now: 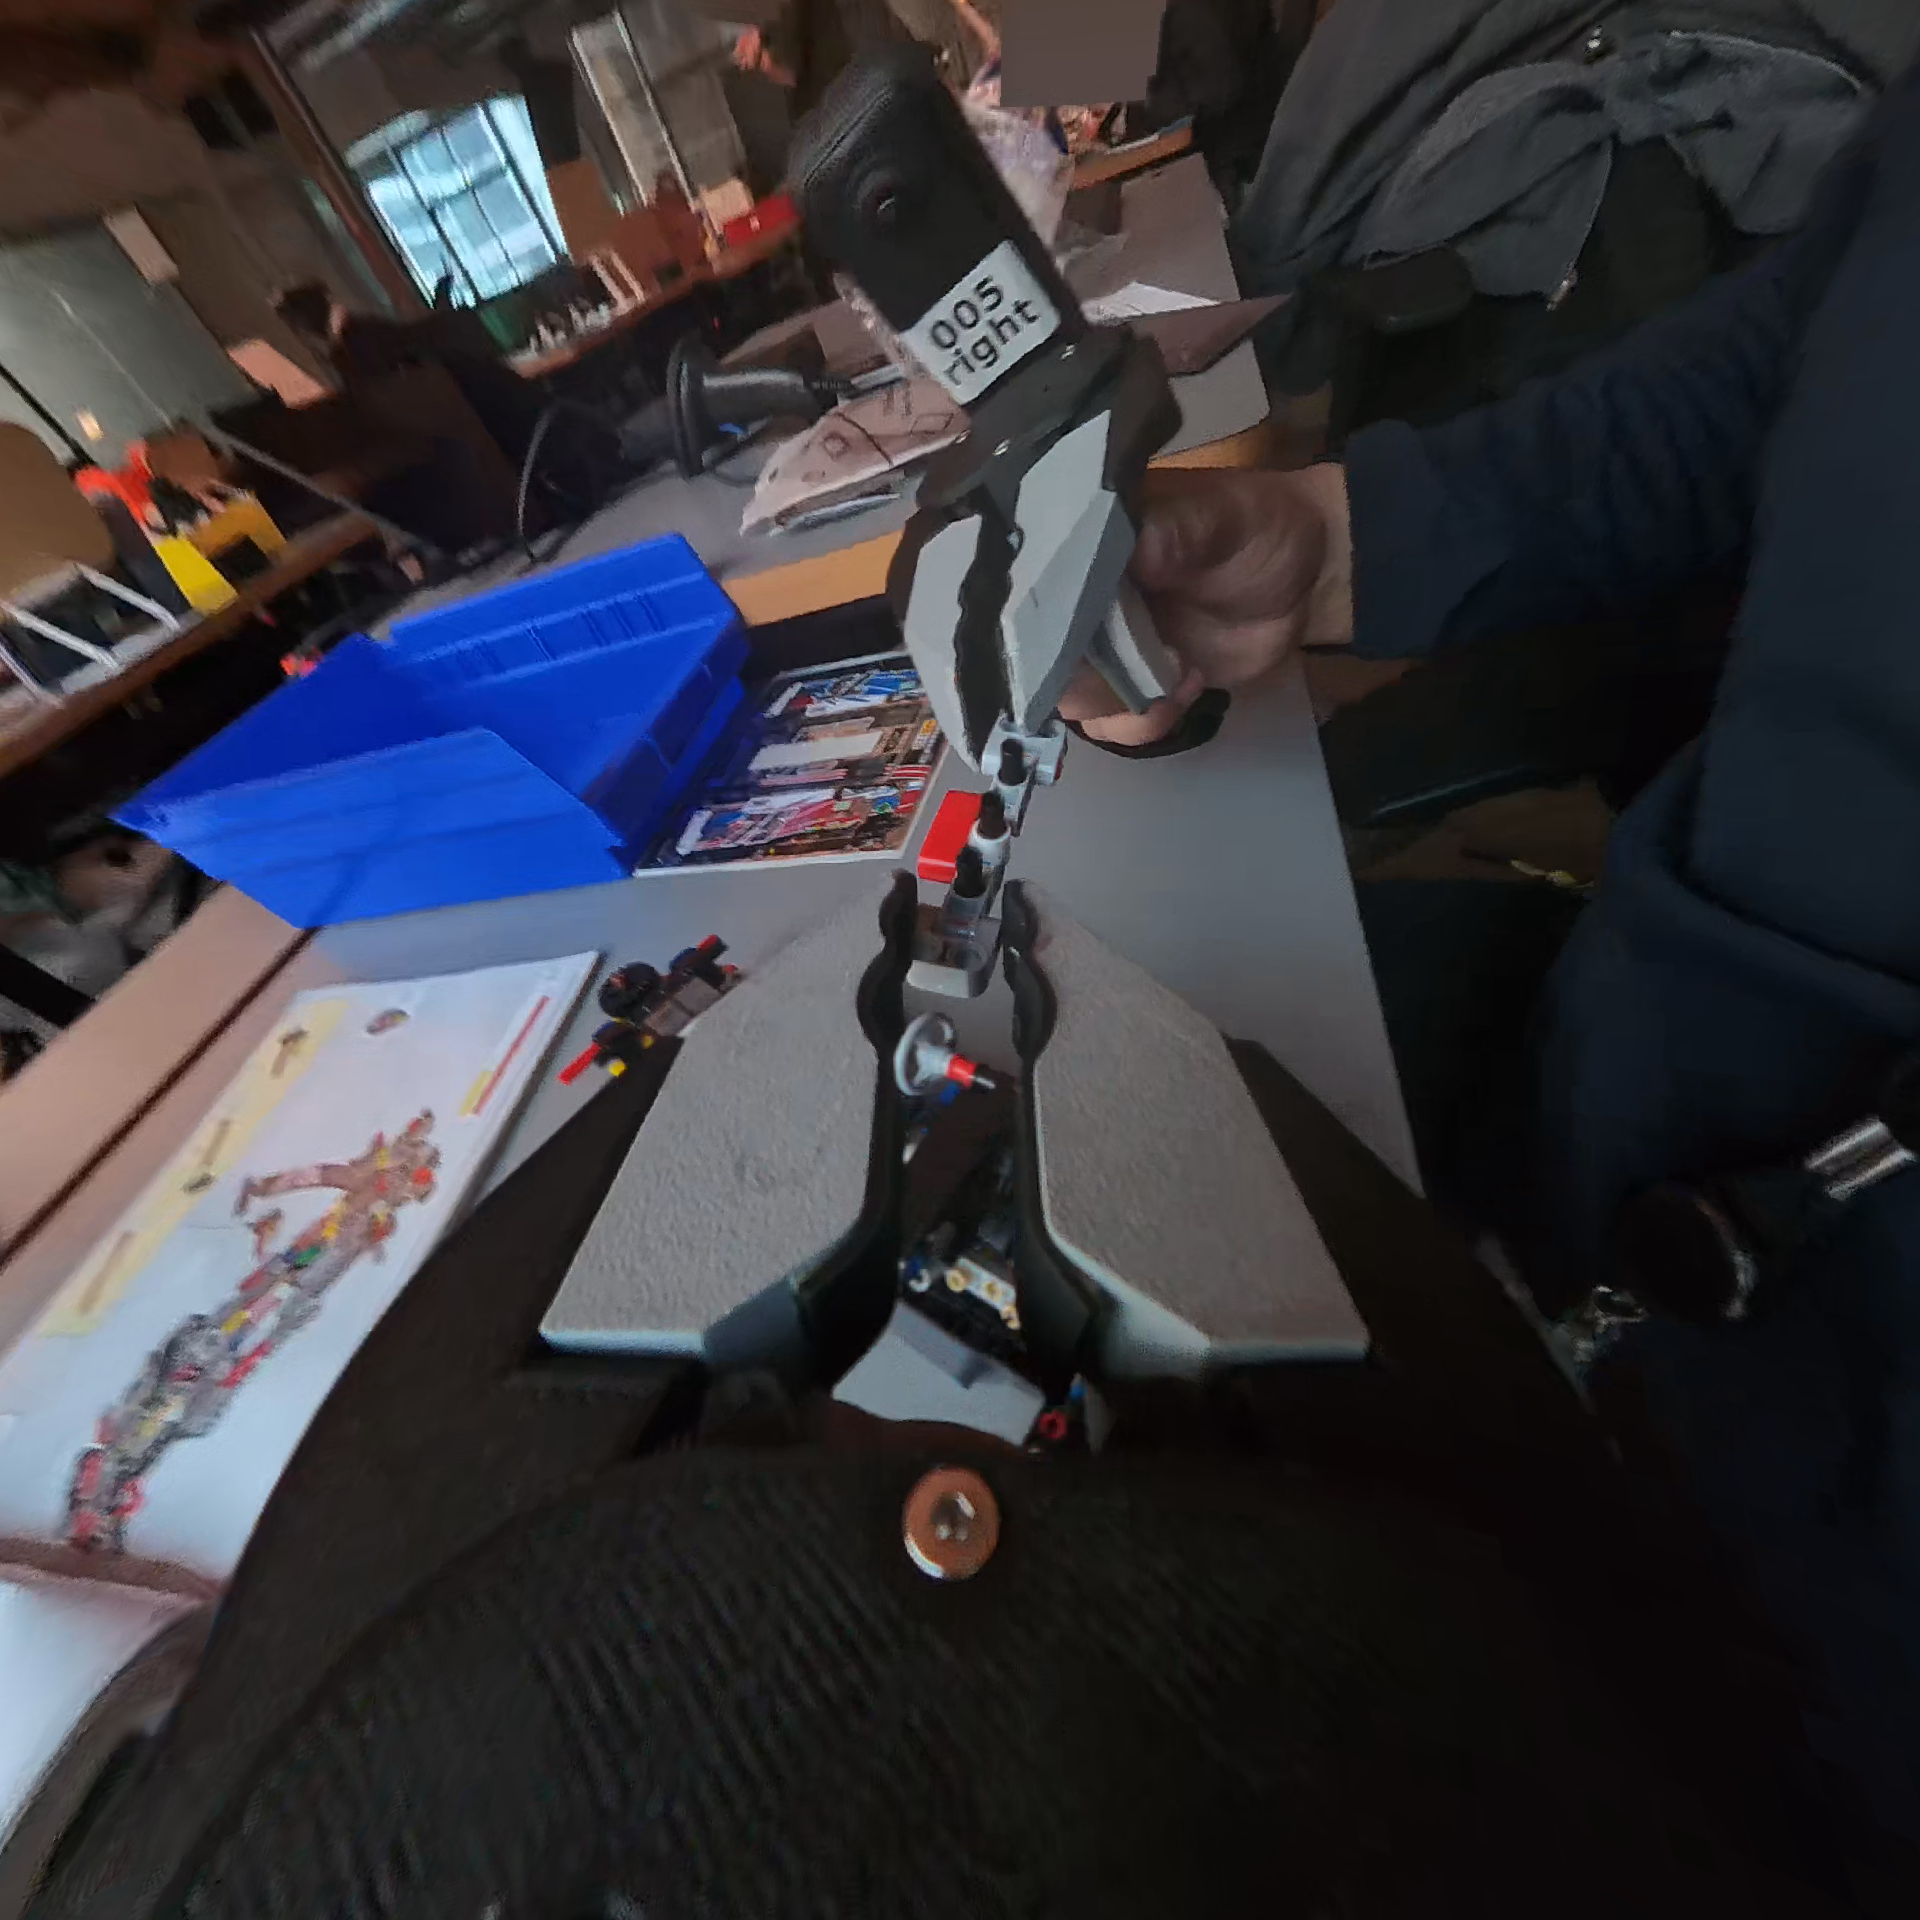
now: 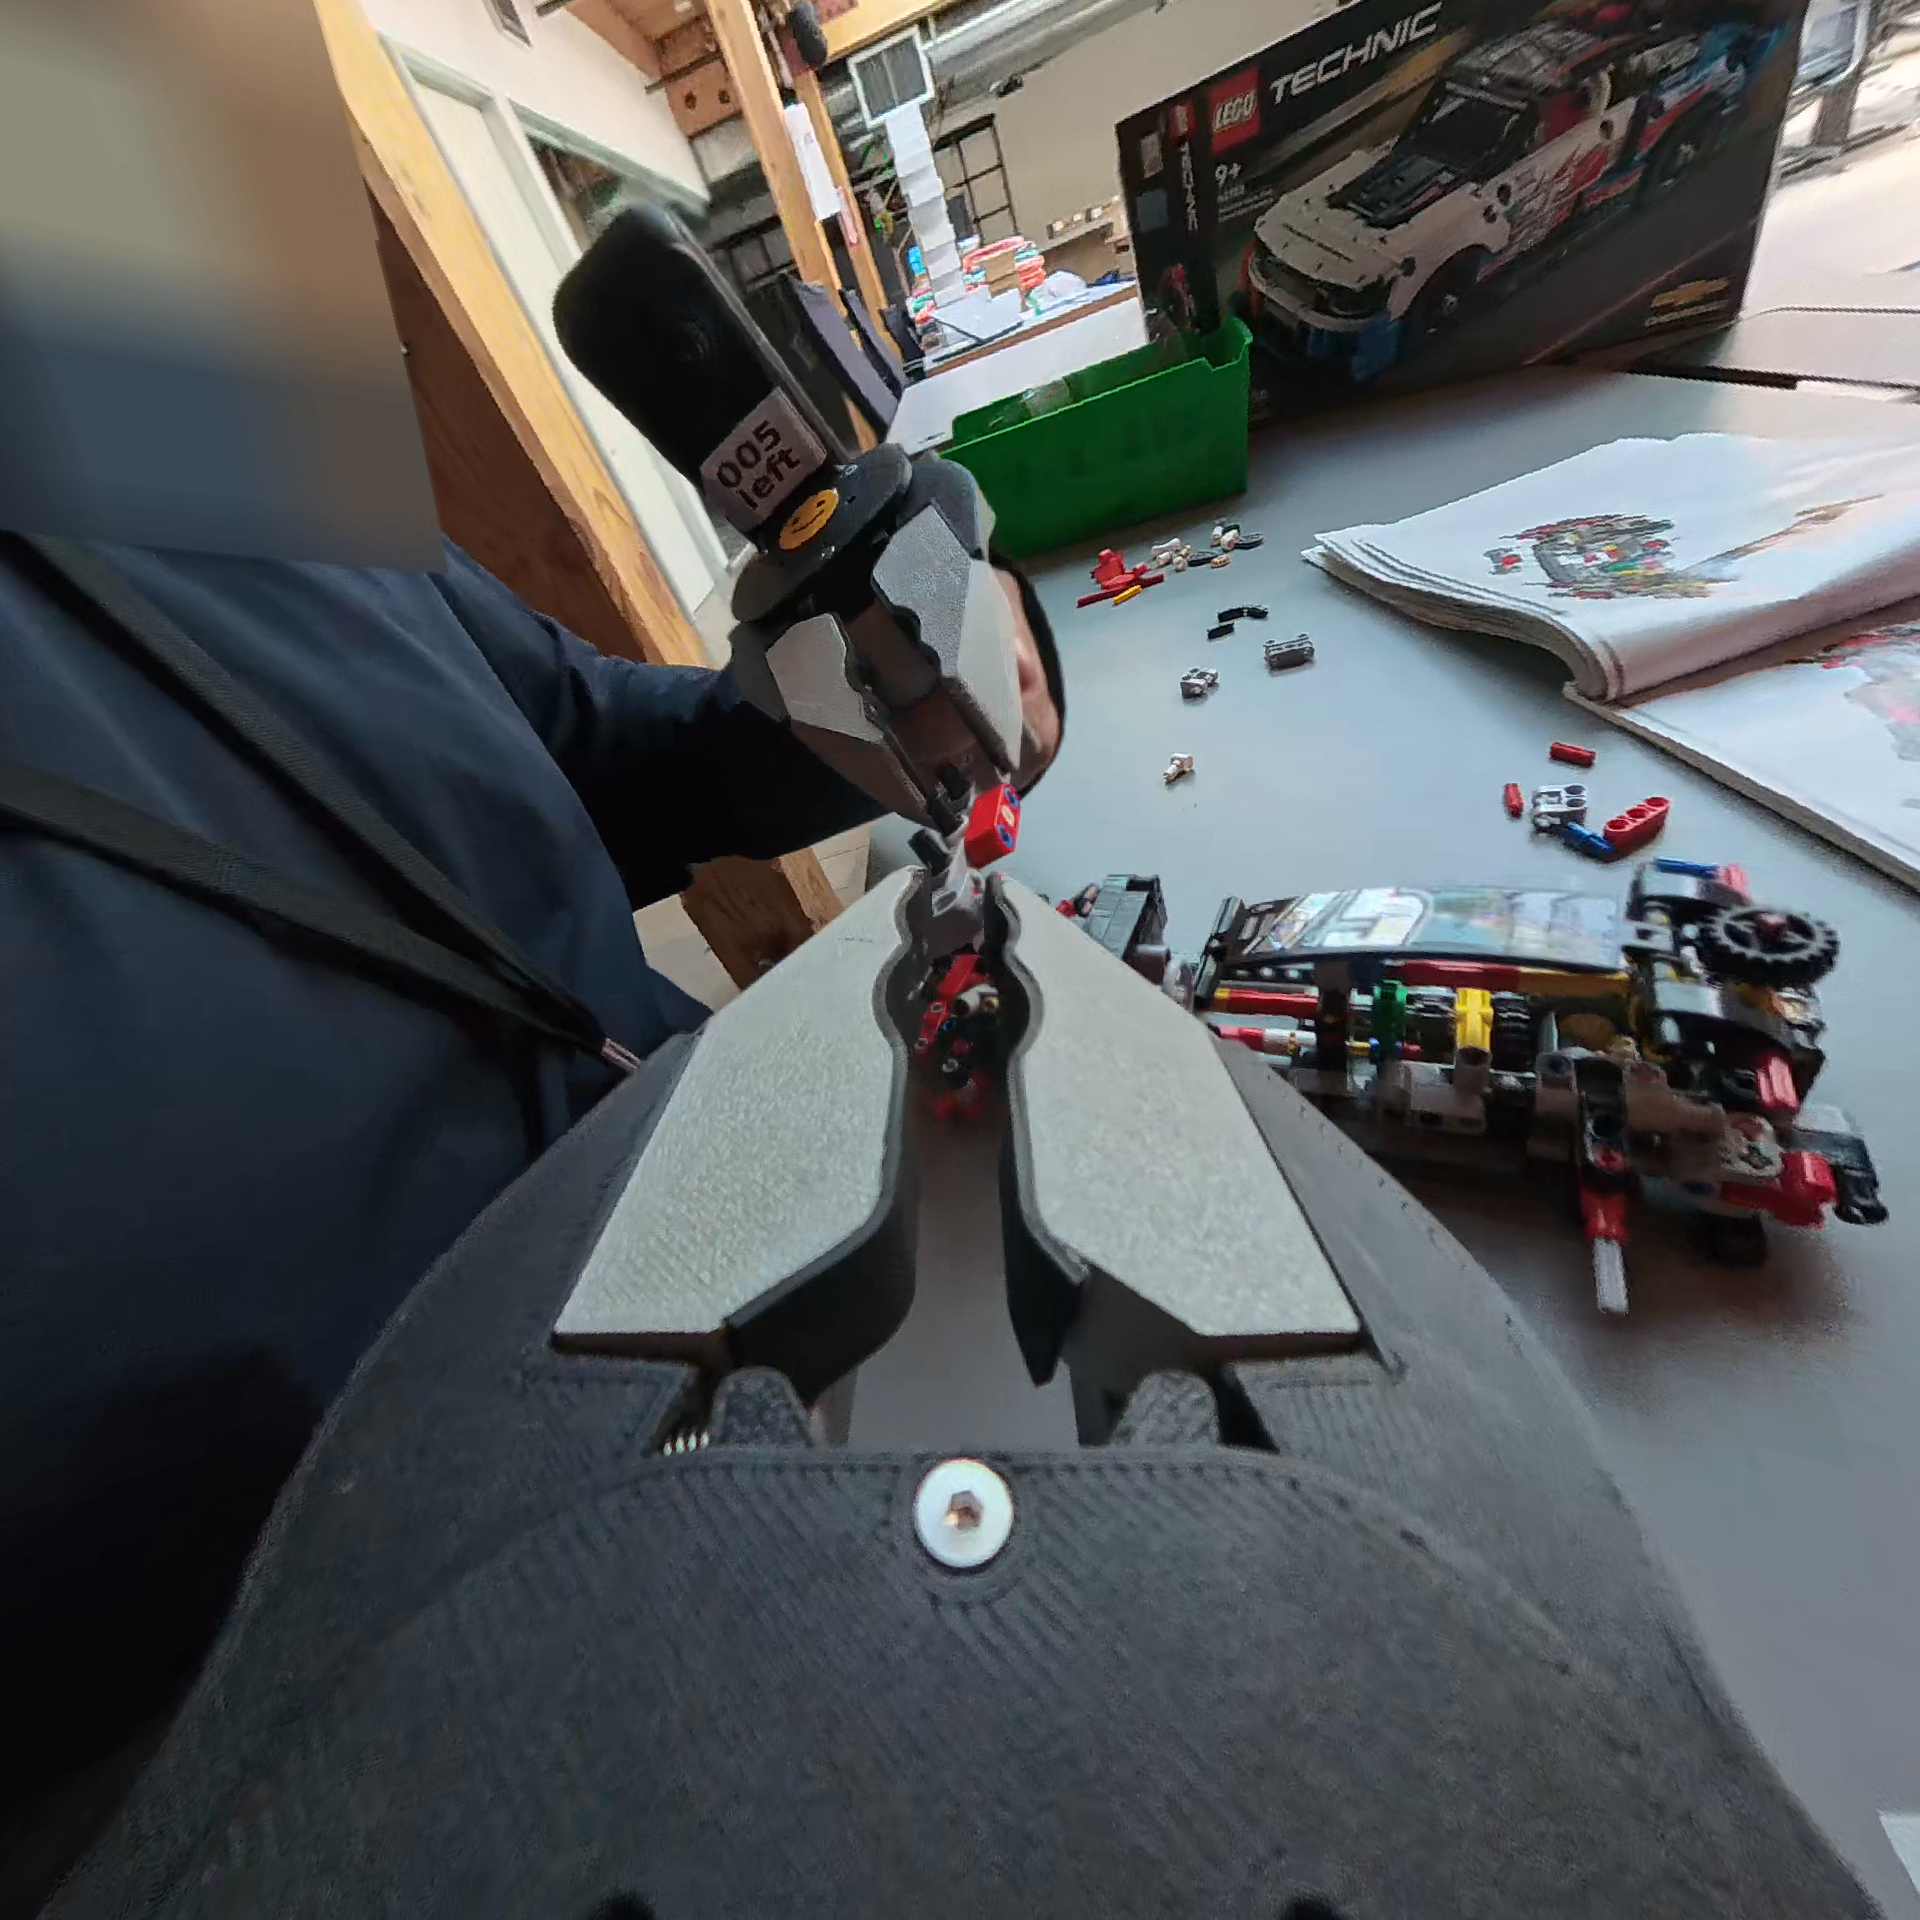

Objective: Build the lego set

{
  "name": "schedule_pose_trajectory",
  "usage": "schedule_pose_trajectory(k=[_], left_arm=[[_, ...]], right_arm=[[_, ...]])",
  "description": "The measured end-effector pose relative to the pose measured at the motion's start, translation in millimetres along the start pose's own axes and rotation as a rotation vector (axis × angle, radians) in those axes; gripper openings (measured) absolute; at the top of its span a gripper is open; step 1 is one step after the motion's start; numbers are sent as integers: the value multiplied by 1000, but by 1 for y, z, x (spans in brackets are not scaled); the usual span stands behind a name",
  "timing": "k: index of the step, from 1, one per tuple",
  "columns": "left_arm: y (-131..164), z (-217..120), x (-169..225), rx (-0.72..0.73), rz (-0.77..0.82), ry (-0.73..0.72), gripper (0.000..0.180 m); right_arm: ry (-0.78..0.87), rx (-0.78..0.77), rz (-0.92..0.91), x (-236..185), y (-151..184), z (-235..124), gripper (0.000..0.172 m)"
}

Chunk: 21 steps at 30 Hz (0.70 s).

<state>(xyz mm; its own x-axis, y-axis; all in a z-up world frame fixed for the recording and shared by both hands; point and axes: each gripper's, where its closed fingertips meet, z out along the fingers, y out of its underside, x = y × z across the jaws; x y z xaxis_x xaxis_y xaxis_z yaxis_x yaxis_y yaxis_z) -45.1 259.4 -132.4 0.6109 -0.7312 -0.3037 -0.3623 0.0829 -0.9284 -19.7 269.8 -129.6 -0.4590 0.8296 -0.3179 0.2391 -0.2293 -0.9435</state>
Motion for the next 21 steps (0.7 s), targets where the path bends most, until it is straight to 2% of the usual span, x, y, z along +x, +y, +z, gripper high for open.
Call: schedule_pose_trajectory(k=[5, 10, 14, 17, 21], left_arm=[[-2, -19, -6, 95, 221, -20, 14], [11, -26, -16, 81, 427, -67, 14], [14, -27, -18, 93, 480, -78, 14], [16, -27, -17, 97, 467, -67, 13], [13, -26, -15, 111, 425, -51, 14]], right_arm=[[-66, -91, 40, 6, -2, 16, 5], [-94, -221, 98, 17, 3, 25, 8], [-159, -311, 146, 14, 8, 26, 15], [-154, -371, 91, 13, 14, 26, 18], [-108, -348, 28, 13, 11, 28, 18]])
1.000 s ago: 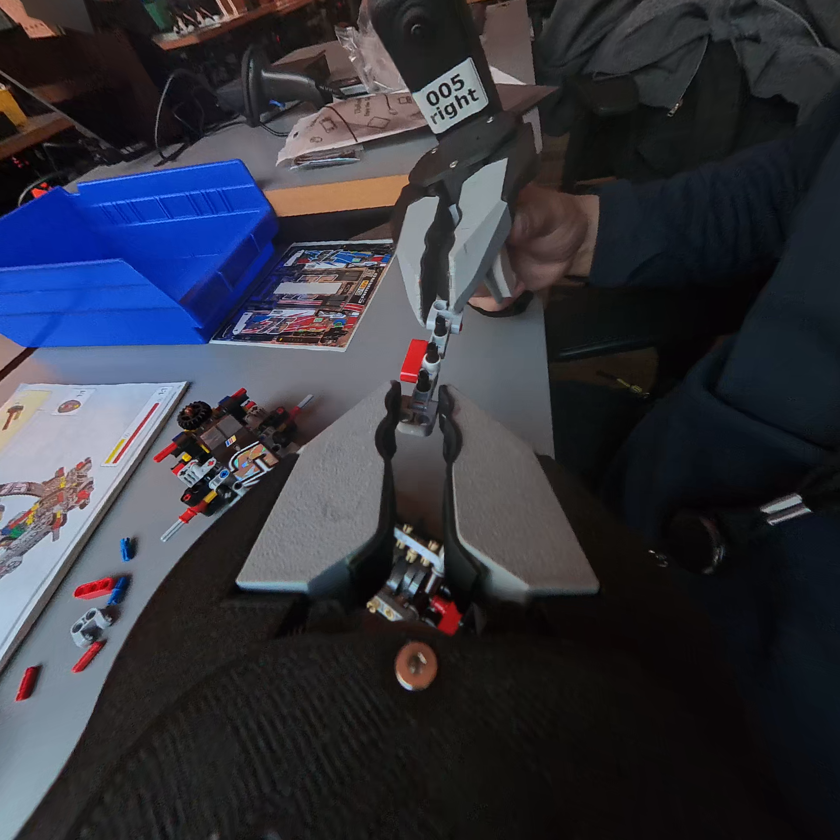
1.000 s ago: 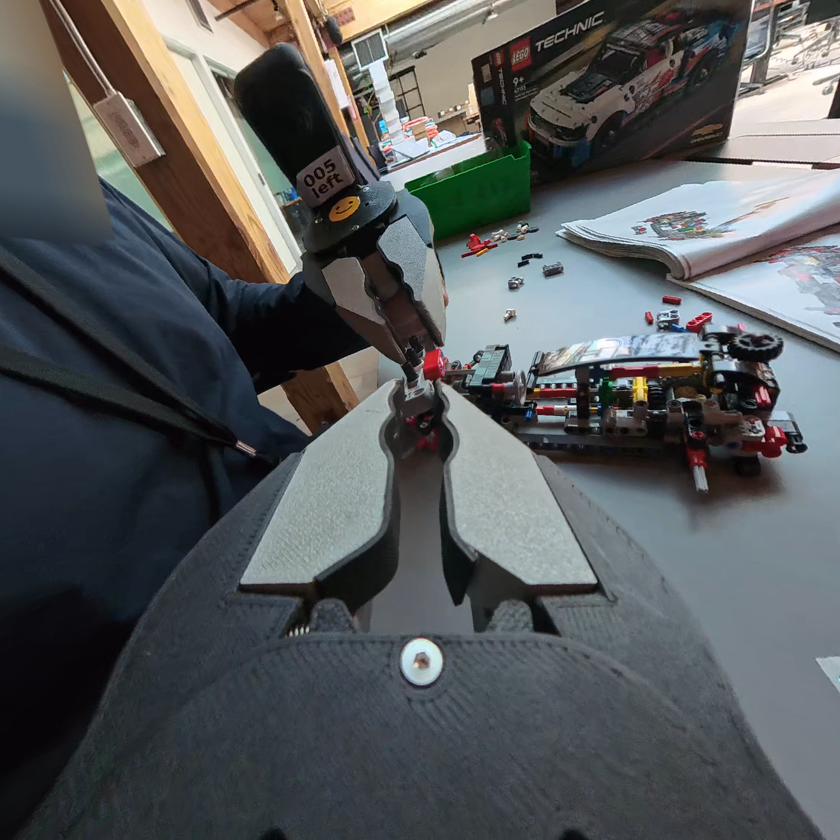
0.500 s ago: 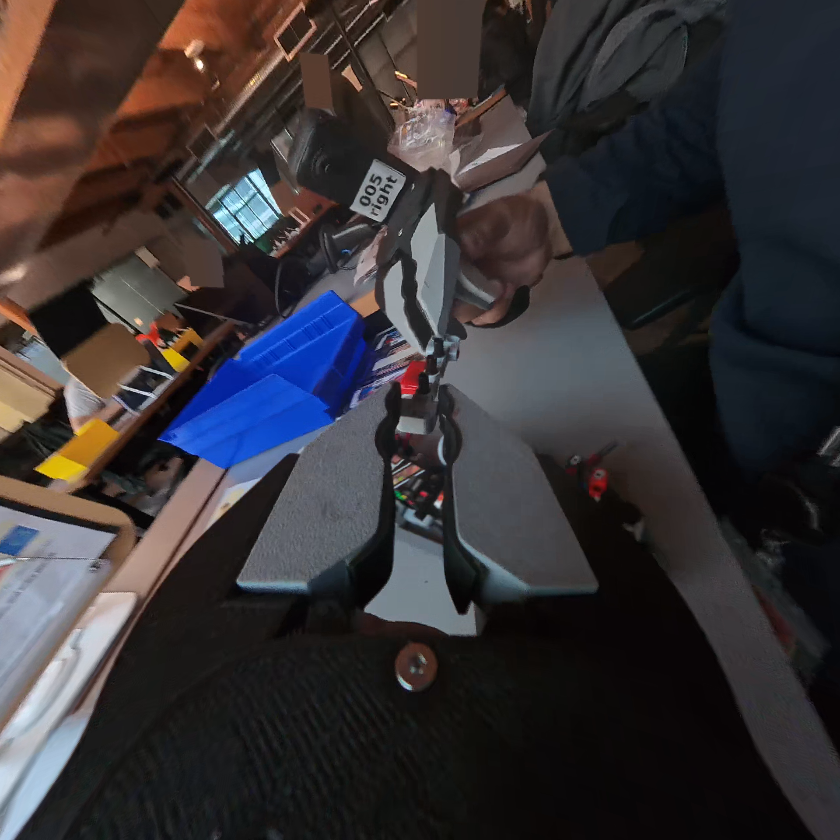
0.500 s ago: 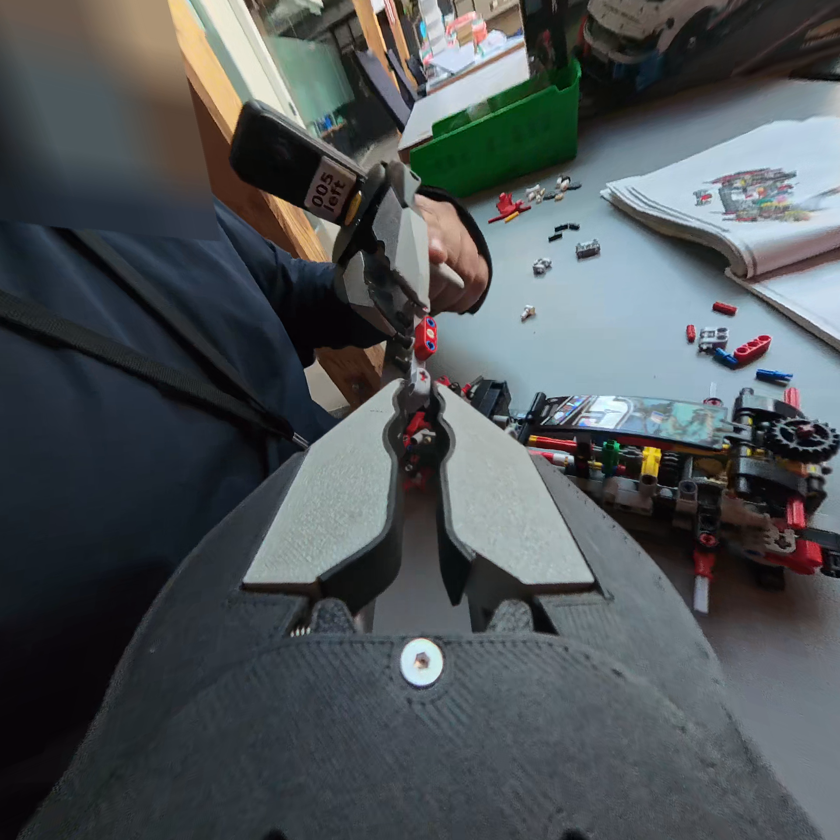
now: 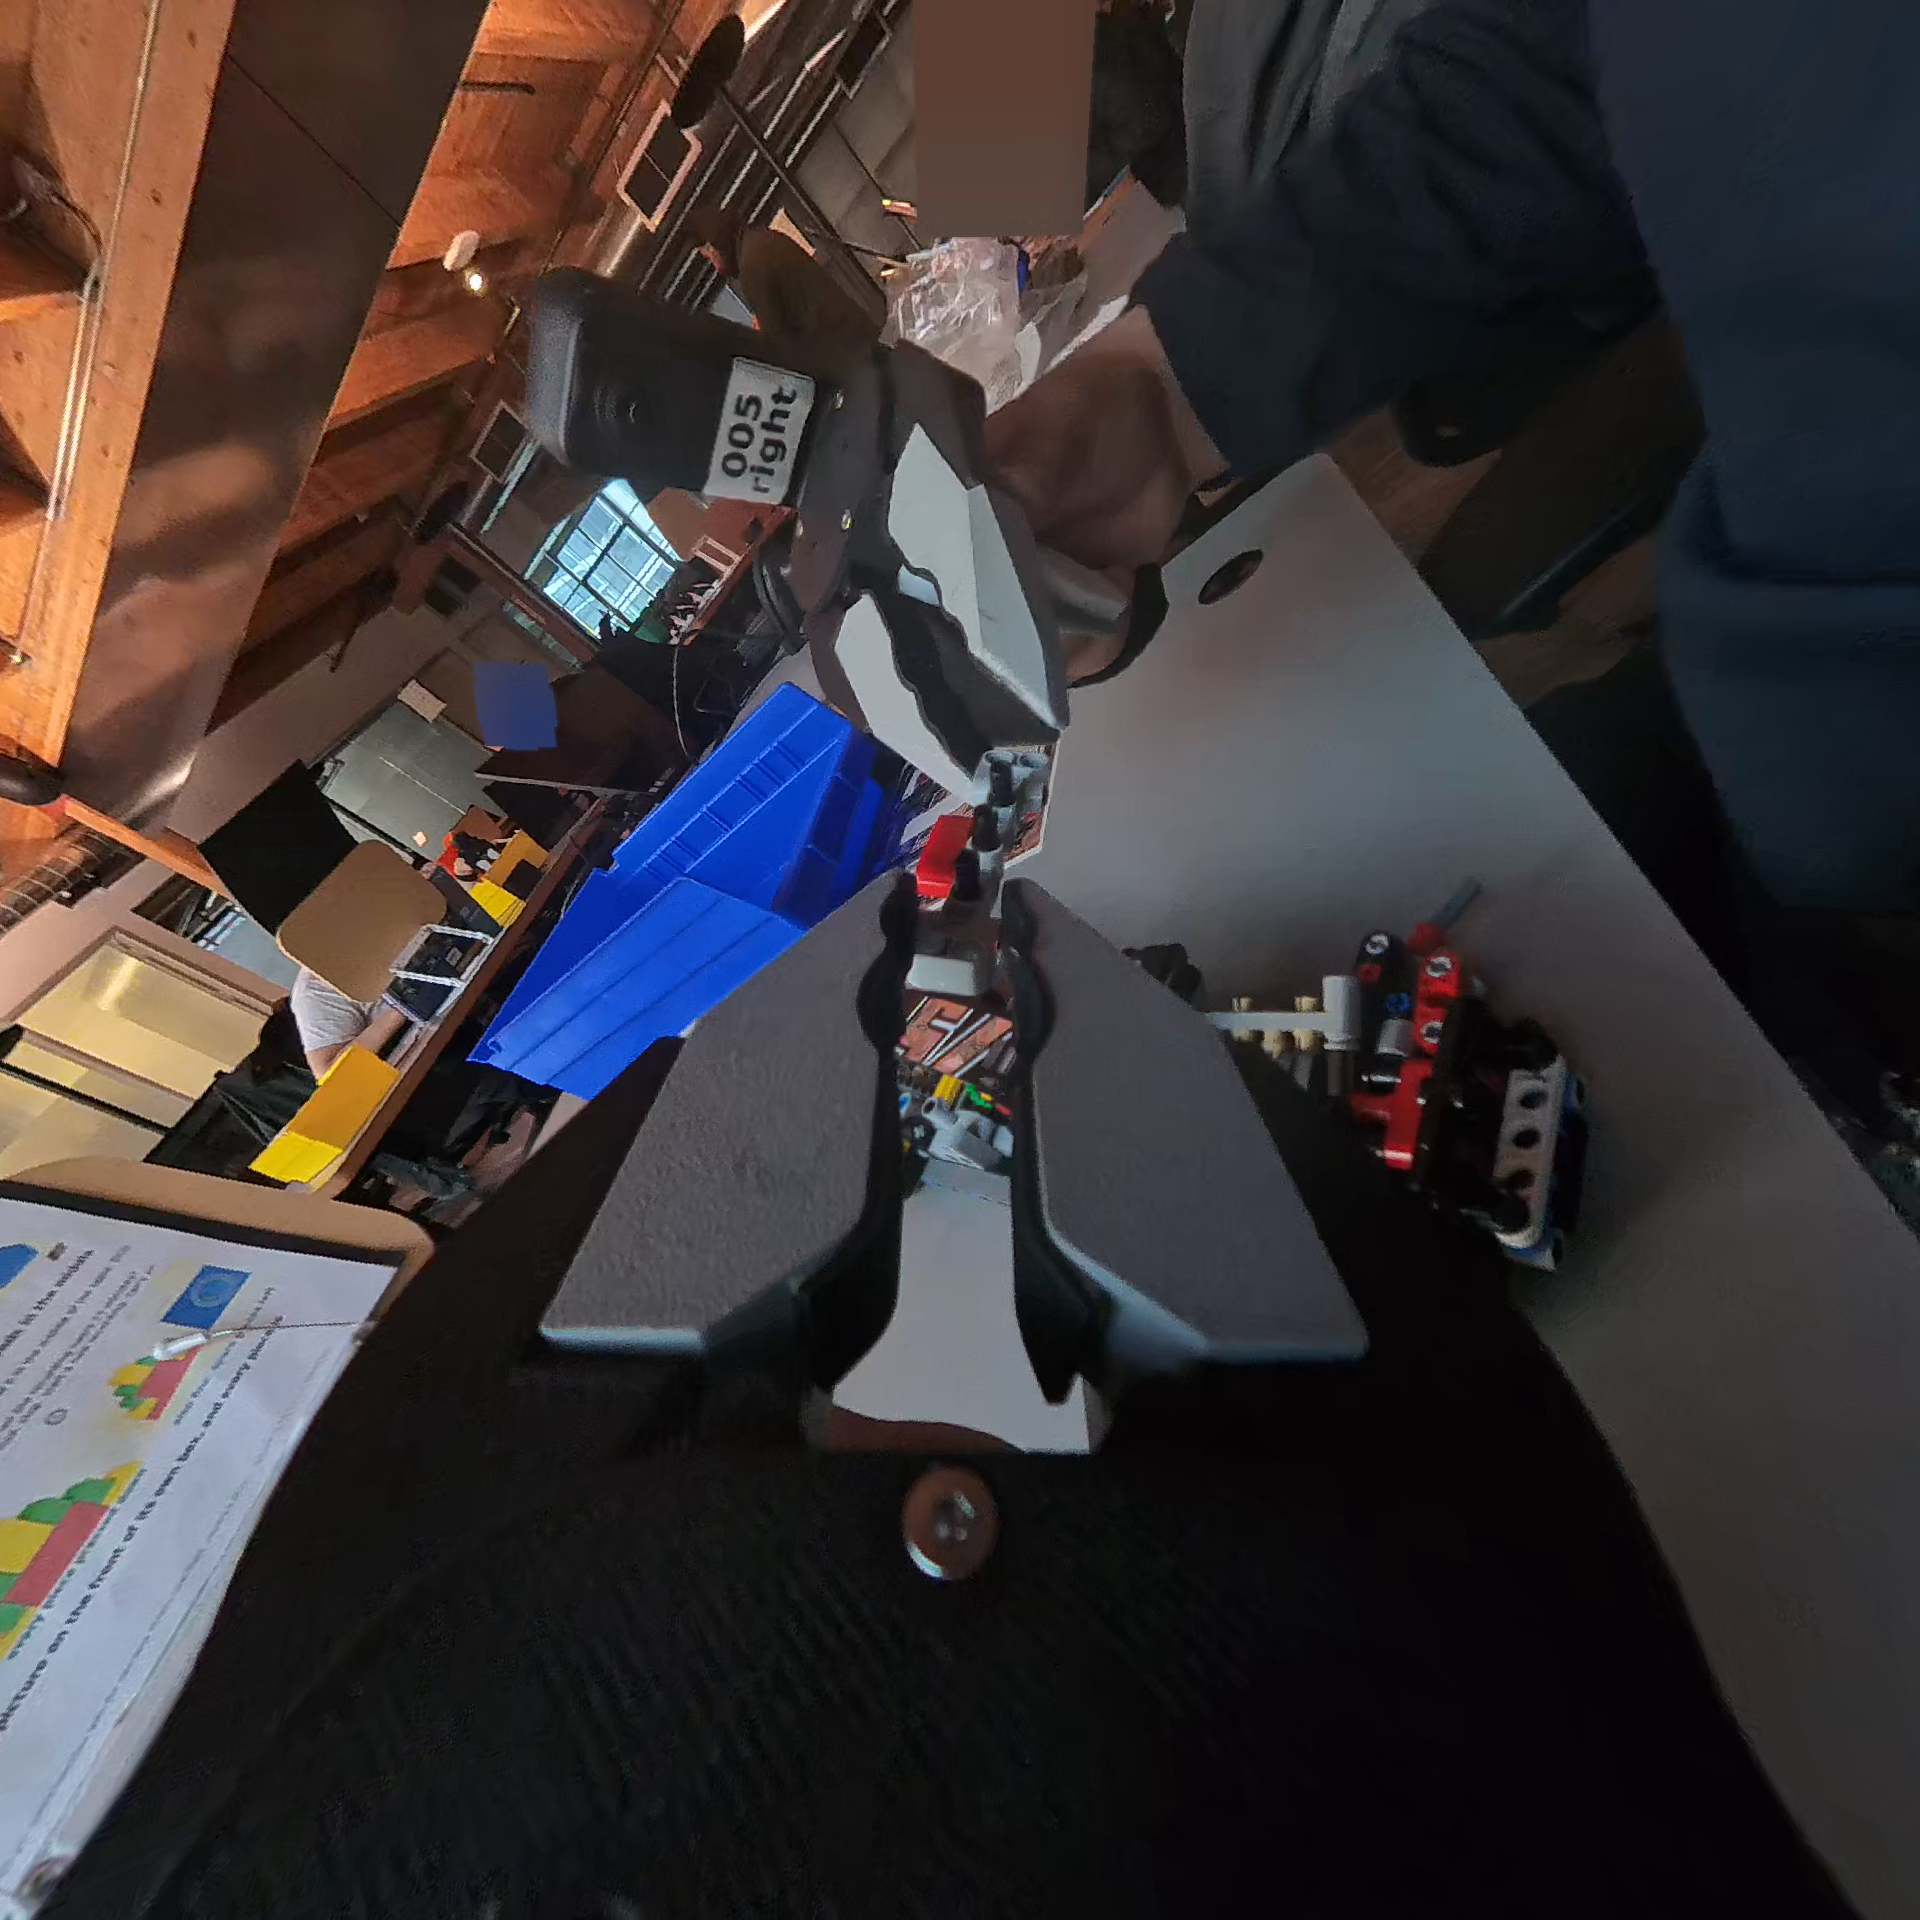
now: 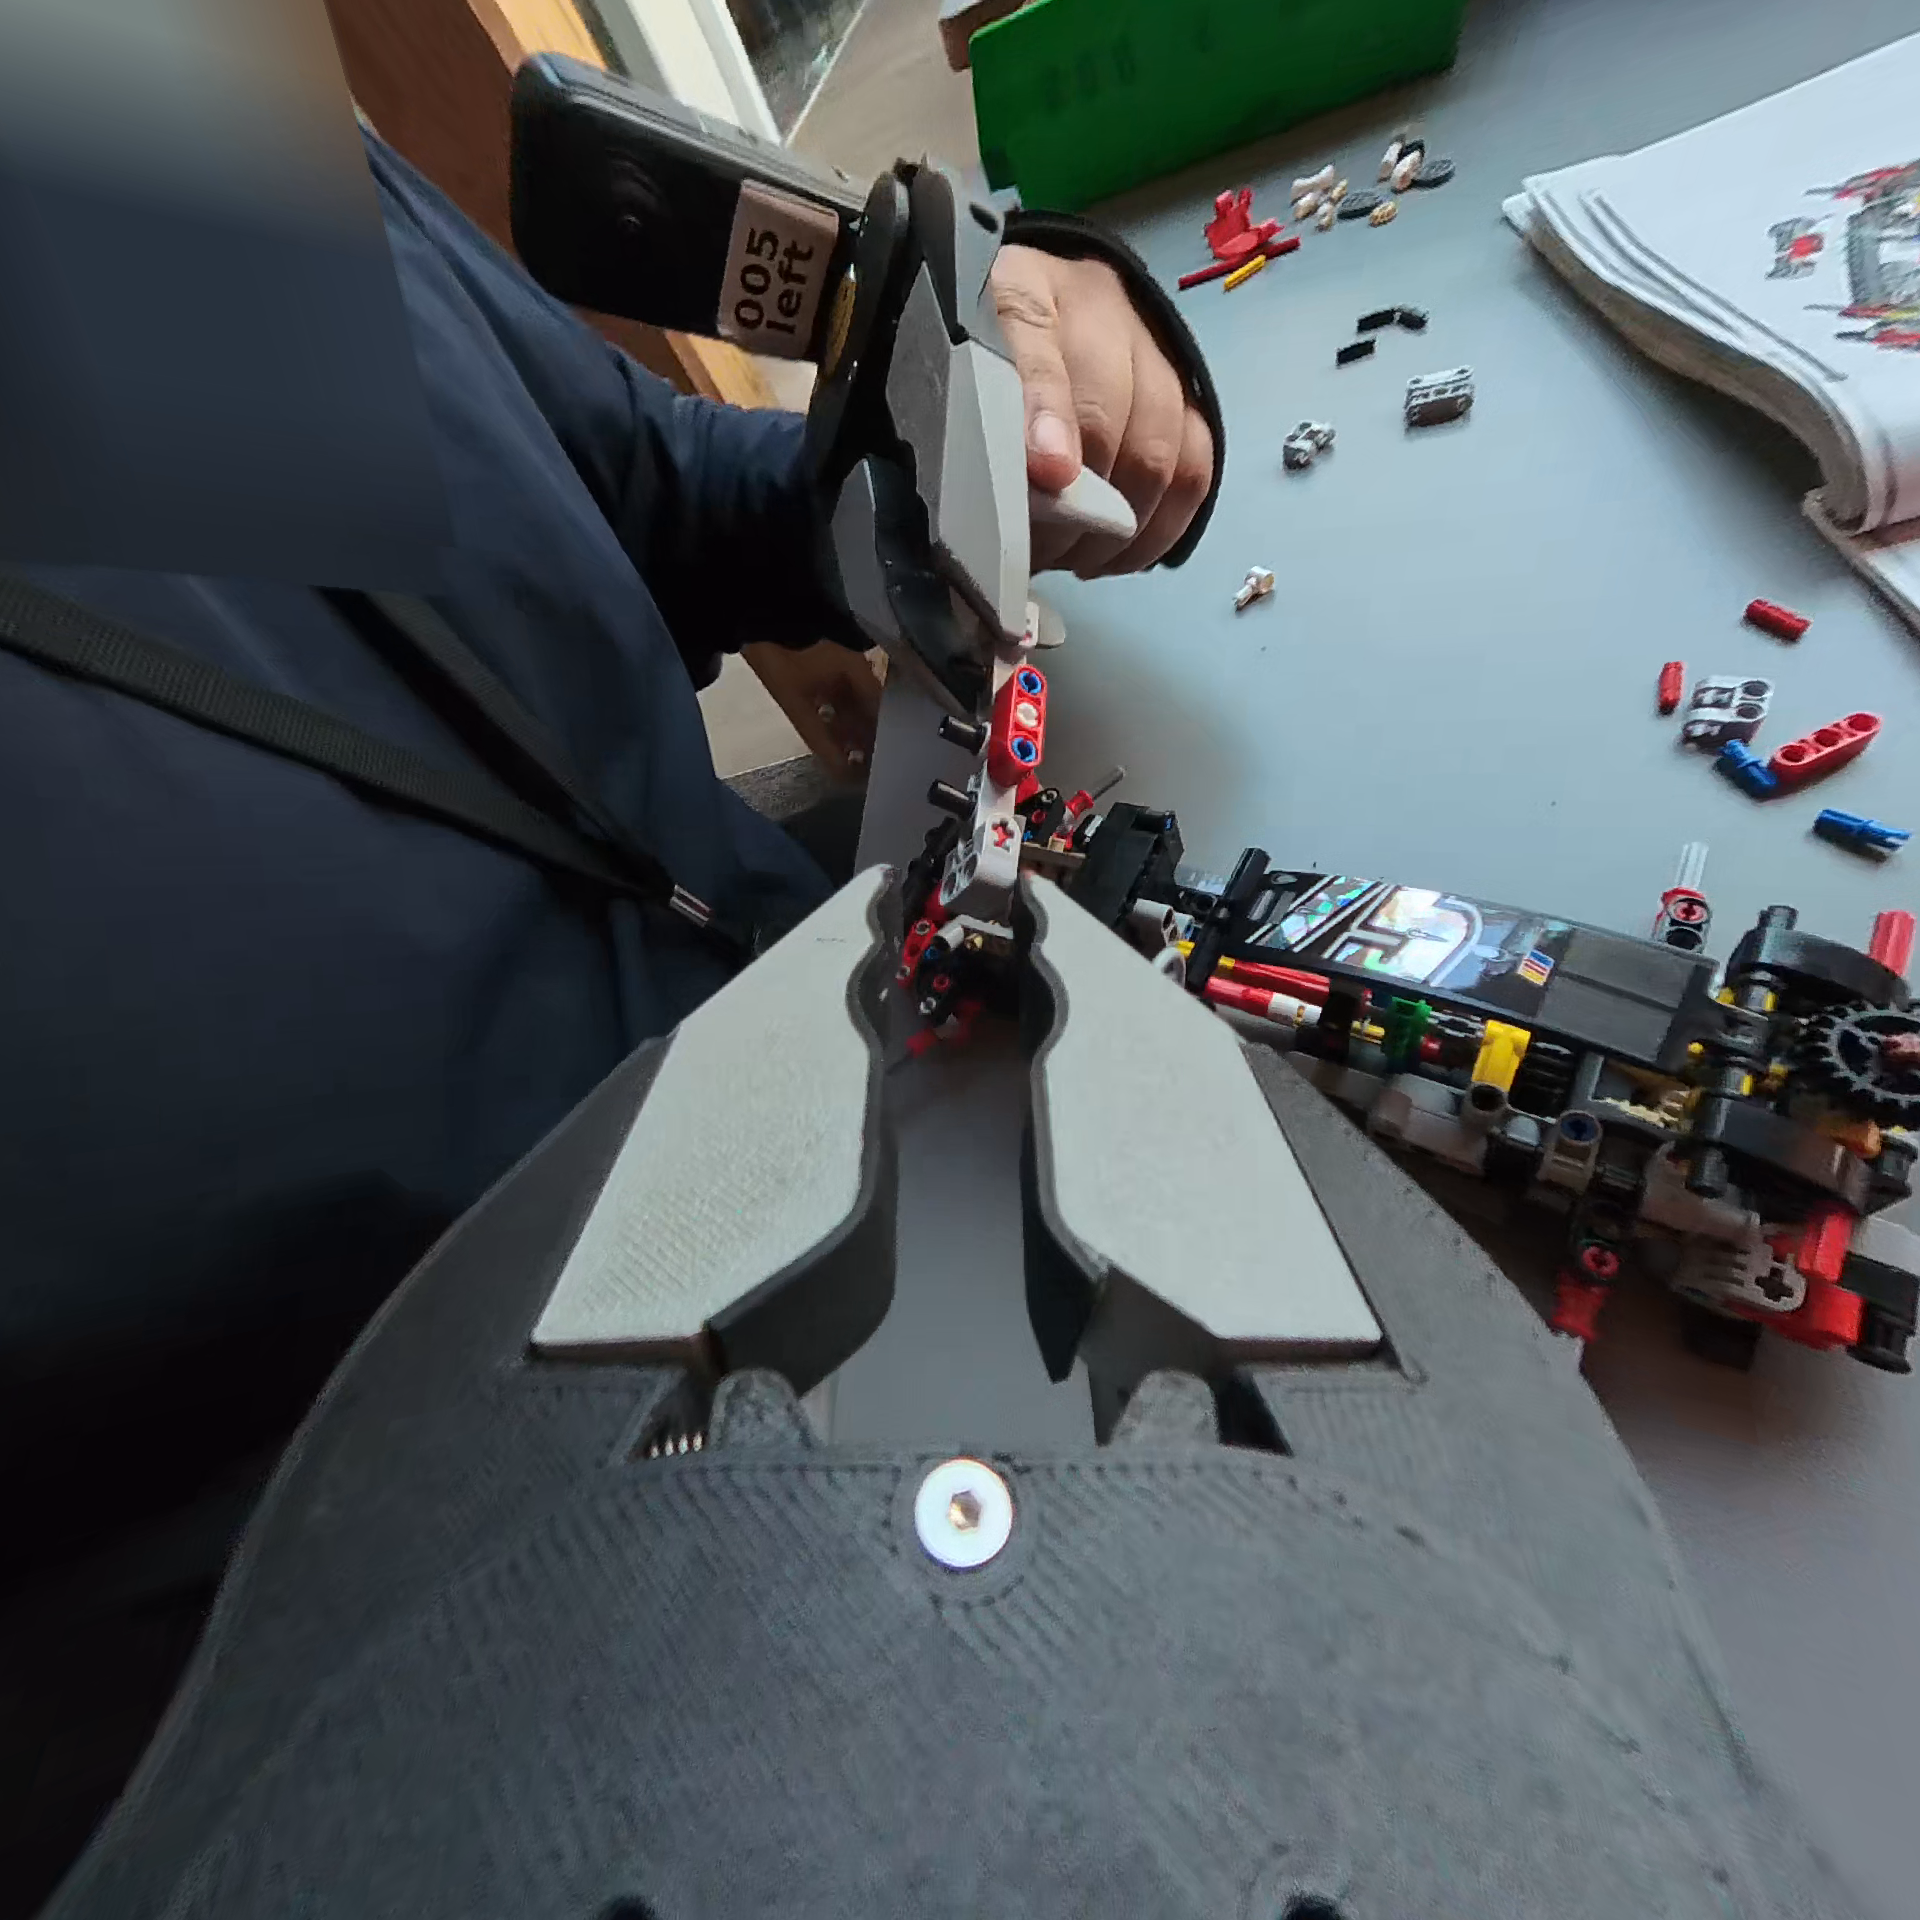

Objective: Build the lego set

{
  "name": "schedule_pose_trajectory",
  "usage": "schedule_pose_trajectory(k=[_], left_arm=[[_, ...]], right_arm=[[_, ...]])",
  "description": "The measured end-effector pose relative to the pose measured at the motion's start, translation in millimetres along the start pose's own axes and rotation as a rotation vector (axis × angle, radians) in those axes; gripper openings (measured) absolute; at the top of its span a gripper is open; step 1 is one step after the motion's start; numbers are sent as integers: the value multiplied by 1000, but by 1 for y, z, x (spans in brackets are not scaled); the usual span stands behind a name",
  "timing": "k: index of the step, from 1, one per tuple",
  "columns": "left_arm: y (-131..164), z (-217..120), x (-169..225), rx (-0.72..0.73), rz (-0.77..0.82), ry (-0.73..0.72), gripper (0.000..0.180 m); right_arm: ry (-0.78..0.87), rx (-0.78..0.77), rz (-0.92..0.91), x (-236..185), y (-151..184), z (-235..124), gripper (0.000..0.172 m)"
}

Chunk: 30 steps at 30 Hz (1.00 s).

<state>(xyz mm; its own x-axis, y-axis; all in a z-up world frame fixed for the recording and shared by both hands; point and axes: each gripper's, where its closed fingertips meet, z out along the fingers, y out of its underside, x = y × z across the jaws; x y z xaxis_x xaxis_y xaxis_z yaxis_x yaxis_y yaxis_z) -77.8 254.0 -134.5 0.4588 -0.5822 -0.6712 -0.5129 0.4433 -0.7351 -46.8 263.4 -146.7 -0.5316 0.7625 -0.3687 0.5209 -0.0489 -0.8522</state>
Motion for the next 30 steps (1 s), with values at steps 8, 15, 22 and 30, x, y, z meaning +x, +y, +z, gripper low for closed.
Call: schedule_pose_trajectory(k=[8, 15, 22, 30], left_arm=[[-1, 12, 7, -50, -81, 21, 14], [11, 12, 1, -227, -369, -41, 37], [43, 13, 16, -539, -658, -29, 55], [36, 22, 18, -607, -641, -115, 43]], right_arm=[[49, 163, 73, -7, 4, -9, 8], [362, 191, 127, 6, 41, -31, 5], [840, 10, 104, 30, 90, -41, 5], [987, -46, 90, 32, 104, -44, 5]])
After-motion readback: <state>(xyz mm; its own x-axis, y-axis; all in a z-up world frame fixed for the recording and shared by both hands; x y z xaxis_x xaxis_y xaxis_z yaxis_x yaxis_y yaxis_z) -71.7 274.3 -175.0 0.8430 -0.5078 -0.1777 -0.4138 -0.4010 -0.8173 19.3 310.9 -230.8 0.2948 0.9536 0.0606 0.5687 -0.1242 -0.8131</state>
